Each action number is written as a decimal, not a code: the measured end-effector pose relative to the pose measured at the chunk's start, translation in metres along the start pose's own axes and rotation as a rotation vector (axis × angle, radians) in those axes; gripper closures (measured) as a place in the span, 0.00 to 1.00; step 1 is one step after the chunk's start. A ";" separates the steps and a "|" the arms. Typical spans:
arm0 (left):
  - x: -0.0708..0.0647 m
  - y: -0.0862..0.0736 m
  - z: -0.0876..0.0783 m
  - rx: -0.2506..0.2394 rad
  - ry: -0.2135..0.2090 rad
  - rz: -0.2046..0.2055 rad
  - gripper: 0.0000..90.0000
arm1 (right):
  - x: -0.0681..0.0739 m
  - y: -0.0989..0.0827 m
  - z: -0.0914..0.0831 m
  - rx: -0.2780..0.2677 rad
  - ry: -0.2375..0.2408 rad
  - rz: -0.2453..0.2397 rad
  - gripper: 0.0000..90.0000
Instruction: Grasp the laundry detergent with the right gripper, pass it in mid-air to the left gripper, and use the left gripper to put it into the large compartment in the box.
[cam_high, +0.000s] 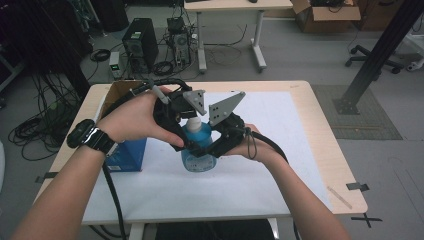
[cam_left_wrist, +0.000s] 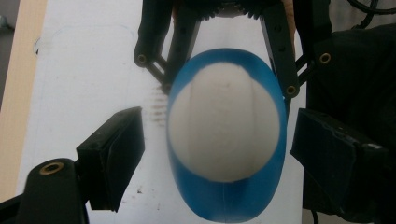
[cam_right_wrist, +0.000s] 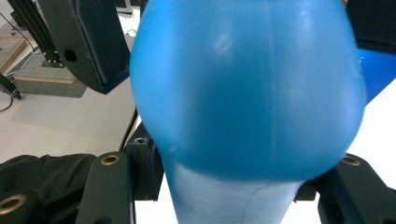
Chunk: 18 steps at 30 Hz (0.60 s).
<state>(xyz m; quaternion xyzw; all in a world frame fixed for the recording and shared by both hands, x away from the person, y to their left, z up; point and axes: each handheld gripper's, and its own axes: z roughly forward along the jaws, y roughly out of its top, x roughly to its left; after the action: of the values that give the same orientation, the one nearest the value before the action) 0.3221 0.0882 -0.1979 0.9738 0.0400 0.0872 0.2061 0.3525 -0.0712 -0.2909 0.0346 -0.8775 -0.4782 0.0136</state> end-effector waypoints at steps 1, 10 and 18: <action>0.000 0.000 0.000 0.000 0.000 0.000 0.22 | 0.000 0.000 0.000 0.000 0.000 0.000 0.47; -0.002 0.004 0.006 0.019 -0.003 0.003 0.25 | 0.000 -0.002 0.000 0.000 0.001 0.000 0.47; -0.002 0.006 0.008 0.028 -0.006 0.009 0.29 | 0.000 -0.004 -0.001 0.003 -0.004 0.003 0.47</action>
<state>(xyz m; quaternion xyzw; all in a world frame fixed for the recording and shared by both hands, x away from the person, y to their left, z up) 0.3223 0.0795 -0.2034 0.9770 0.0364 0.0846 0.1921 0.3531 -0.0743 -0.2942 0.0324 -0.8783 -0.4769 0.0126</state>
